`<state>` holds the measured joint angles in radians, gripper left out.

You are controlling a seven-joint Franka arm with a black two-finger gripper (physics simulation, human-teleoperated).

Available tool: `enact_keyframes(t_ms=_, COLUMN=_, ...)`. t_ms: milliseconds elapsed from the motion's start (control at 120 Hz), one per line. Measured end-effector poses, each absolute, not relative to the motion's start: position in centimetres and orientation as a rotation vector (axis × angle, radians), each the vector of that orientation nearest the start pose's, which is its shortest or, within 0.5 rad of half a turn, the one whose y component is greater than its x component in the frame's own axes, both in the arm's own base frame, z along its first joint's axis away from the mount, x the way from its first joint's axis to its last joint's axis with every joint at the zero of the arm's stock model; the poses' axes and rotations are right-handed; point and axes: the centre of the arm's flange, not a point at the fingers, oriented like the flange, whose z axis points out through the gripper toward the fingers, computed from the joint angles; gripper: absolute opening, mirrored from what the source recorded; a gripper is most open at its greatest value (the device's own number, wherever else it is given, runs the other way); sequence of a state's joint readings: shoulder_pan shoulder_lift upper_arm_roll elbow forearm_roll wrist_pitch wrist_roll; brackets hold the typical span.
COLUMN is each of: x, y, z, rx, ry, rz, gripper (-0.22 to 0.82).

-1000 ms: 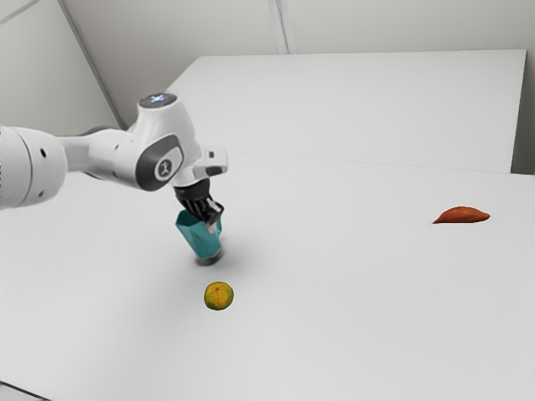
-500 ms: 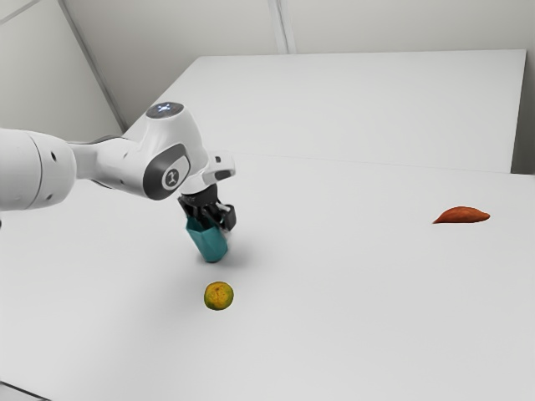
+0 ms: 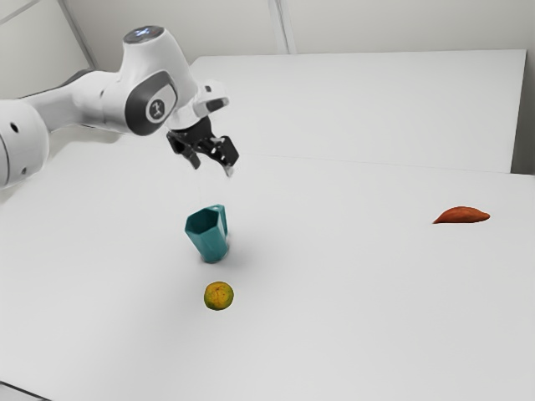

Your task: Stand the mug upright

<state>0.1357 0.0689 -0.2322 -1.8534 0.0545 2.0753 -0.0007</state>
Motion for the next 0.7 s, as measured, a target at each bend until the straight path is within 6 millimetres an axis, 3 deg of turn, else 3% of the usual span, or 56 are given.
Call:
enact_keyframes(t_ms=142, x=60.5, y=-3.5, z=56.0, rx=-3.123, ry=0.138, rz=-0.239, gripper=0.59)
enact_keyframes(t_ms=217, x=60.5, y=-2.1, z=57.8, rx=-3.132, ry=0.115, rz=-0.203, gripper=0.59)
enact_keyframes(t_ms=325, x=59.9, y=-0.9, z=58.2, rx=-3.14, ry=0.108, rz=-0.12, gripper=0.6)
enact_keyframes(t_ms=700, x=58.7, y=-0.9, z=57.6, rx=-3.178, ry=0.16, rz=0.041, gripper=0.6)
